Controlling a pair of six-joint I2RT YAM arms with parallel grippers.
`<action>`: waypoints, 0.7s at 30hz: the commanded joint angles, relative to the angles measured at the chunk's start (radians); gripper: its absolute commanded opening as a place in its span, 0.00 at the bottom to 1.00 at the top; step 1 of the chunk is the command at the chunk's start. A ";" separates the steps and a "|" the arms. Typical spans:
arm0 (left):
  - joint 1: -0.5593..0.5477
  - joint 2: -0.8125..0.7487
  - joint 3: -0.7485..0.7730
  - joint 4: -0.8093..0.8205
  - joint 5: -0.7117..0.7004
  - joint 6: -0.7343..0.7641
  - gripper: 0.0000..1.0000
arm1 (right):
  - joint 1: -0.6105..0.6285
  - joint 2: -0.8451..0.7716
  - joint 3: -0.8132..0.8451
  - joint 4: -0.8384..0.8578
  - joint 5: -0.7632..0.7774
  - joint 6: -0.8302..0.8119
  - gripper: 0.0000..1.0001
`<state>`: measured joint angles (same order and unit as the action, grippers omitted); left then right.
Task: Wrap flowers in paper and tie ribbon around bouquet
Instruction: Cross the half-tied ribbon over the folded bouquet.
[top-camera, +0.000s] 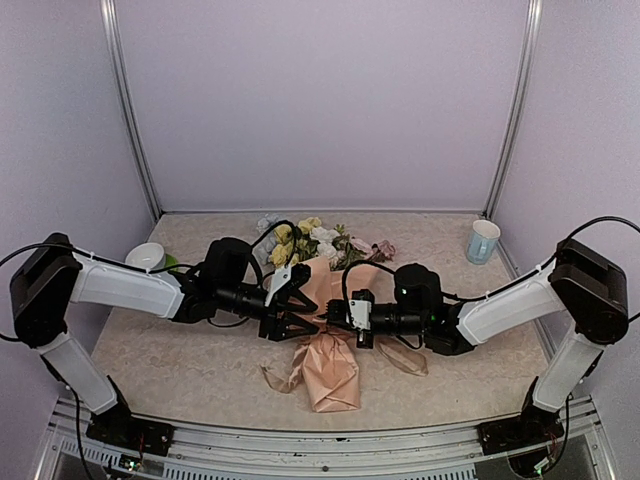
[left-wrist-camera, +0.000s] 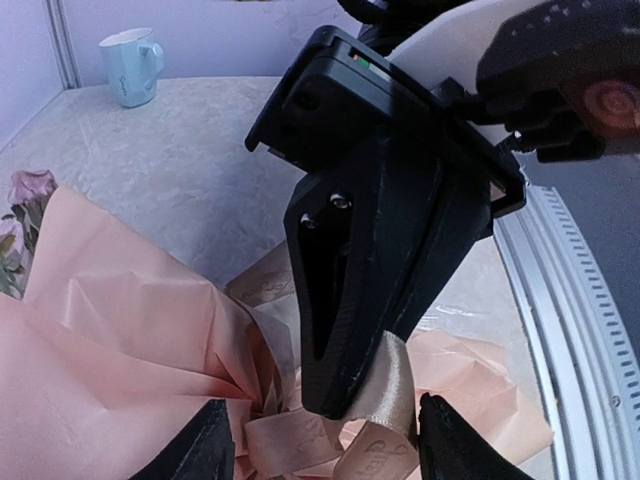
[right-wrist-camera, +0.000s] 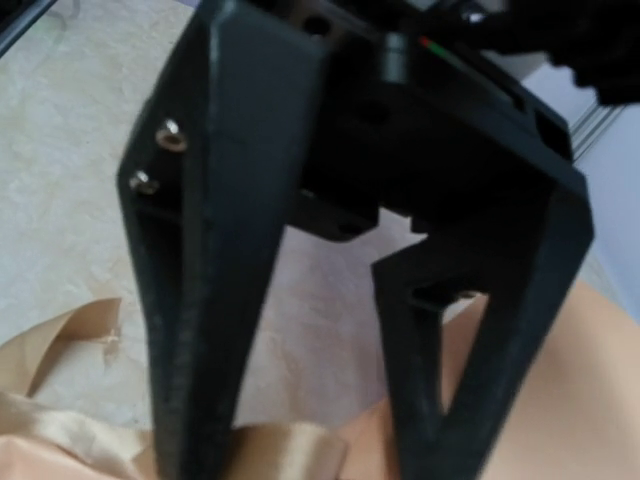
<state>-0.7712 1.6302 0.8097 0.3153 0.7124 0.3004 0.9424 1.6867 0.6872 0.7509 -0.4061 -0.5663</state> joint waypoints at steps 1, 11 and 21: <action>0.010 0.012 0.001 -0.001 0.039 0.012 0.48 | 0.009 -0.007 0.009 0.032 -0.004 -0.015 0.00; 0.010 0.004 -0.005 0.019 0.088 -0.019 0.09 | 0.010 -0.005 0.024 -0.006 0.000 -0.003 0.00; 0.015 -0.007 -0.033 0.069 0.090 -0.068 0.00 | 0.009 -0.034 0.031 -0.071 0.029 0.031 0.12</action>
<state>-0.7578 1.6321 0.8001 0.3351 0.7773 0.2623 0.9424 1.6863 0.6956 0.7143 -0.3981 -0.5617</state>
